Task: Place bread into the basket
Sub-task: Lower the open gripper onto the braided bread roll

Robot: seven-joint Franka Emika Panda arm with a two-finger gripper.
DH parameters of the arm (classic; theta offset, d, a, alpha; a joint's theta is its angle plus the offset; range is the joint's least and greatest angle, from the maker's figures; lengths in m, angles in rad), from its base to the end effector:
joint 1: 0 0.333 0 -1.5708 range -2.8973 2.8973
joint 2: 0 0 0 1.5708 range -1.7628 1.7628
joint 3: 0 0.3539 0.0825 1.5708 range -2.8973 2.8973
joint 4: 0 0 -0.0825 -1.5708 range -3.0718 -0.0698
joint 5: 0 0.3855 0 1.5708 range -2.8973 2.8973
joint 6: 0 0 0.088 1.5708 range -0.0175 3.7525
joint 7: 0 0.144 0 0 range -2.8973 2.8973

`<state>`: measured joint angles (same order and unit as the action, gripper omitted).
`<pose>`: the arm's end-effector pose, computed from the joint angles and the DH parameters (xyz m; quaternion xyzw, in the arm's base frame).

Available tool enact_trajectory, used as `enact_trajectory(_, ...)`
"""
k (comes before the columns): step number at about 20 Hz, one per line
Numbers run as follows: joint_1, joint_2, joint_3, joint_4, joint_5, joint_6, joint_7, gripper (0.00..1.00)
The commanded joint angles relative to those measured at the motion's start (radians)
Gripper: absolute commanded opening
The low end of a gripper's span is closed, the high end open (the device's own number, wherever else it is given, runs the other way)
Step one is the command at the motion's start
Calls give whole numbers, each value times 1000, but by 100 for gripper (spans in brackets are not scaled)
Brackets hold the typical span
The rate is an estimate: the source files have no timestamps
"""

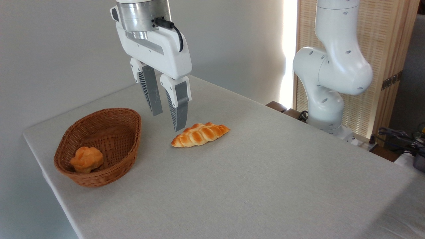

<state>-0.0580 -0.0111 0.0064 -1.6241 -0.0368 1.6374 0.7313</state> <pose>0.5577 -0.0339 0.6122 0.9245 -0.3805 0.0176 0.0133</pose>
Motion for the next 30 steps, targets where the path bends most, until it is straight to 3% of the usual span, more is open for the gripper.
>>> enact_trajectory(1,-6,-7,3,-6,8,-14,-4,100)
enact_trajectory(7,-6,-12,-9,-13,8,-14,-1,100)
enact_trajectory(12,-8,-59,-69,-92,5,-8,5,100)
enact_trajectory(15,-11,-104,-111,-186,-52,37,8,100)
enact_trajectory(17,-40,-150,-128,-282,-84,114,23,100)
enact_trajectory(19,-86,-181,-131,-373,-84,169,36,100)
enact_trajectory(22,-151,-178,-146,-445,-84,177,55,100)
enact_trajectory(27,-152,-168,-183,-556,-84,208,181,100)
enact_trajectory(30,-154,-167,-183,-576,-81,223,191,100)
